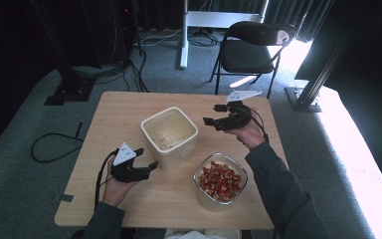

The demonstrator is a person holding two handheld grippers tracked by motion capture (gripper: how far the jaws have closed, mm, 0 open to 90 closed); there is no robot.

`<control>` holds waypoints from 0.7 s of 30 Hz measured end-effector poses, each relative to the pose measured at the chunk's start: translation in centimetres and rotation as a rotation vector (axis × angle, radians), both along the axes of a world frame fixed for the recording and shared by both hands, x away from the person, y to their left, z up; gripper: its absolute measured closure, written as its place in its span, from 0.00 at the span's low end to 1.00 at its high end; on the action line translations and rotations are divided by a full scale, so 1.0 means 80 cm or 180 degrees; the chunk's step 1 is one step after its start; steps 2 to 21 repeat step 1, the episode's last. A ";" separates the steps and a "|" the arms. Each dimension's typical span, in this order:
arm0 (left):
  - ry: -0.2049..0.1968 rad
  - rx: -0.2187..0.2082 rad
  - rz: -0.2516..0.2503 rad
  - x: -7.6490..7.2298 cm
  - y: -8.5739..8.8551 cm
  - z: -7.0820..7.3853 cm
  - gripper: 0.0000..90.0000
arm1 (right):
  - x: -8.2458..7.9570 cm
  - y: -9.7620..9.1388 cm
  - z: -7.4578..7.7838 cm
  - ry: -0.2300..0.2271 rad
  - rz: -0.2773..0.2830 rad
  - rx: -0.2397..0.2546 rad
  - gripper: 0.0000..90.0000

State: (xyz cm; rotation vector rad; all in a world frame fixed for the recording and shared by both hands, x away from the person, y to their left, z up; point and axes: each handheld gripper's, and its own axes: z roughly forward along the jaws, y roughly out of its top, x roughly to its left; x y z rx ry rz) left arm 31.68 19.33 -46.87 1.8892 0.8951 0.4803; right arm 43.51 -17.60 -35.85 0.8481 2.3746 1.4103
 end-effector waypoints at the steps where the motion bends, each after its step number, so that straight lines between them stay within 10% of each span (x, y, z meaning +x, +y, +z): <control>1: 0.0004 0.0004 0.0004 0.001 0.001 0.000 0.27 | 0.001 -0.008 -0.005 0.0018 -0.0049 -0.0020 0.27; 21: 0.0004 0.0004 0.0004 0.001 0.001 0.000 0.27 | 0.001 -0.008 -0.005 0.0018 -0.0049 -0.0020 0.27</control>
